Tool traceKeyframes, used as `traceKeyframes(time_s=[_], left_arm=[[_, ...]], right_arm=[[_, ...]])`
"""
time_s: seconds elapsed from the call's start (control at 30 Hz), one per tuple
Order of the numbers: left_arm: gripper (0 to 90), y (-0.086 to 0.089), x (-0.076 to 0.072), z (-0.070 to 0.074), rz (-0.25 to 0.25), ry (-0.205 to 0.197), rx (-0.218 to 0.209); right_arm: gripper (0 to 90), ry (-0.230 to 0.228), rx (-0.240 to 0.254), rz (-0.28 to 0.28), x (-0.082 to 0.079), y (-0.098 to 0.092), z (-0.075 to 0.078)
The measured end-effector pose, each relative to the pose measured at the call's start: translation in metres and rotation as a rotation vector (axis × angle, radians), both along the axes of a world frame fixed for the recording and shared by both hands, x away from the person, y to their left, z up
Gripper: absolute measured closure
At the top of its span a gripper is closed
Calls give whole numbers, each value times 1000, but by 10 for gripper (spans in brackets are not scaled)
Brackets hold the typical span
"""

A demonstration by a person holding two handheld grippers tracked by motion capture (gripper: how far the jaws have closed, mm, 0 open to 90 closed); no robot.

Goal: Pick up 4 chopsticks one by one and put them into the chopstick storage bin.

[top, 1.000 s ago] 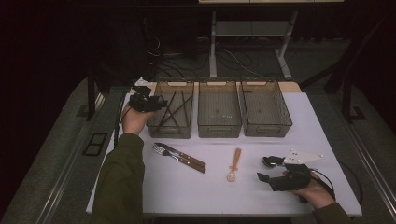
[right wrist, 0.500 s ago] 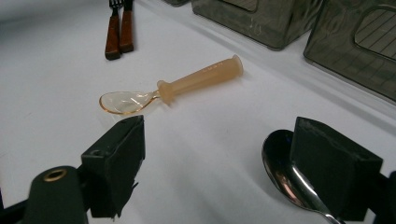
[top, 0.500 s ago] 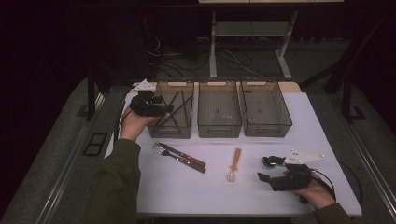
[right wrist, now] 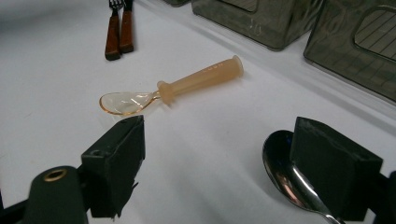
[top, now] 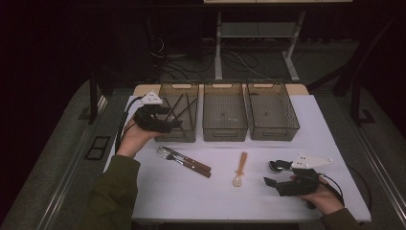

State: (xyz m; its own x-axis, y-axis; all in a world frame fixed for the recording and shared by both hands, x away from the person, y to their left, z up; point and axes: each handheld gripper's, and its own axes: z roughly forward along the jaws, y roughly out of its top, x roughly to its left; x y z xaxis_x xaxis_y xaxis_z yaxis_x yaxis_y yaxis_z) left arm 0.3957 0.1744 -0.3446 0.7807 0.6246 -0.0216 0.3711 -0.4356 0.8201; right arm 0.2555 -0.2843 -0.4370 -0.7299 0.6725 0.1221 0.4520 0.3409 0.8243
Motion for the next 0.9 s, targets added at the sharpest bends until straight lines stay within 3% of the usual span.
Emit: traceKeyframes(time_s=[0.4,0.9], left_arm=[[223,-10,-34,-13,-66,15,-20],[307,-14,-72,-39,-106,52,-40]], right_arm=[[180,1,-1,1,0,1,0],[180,-2,-3,1,0,1,0]])
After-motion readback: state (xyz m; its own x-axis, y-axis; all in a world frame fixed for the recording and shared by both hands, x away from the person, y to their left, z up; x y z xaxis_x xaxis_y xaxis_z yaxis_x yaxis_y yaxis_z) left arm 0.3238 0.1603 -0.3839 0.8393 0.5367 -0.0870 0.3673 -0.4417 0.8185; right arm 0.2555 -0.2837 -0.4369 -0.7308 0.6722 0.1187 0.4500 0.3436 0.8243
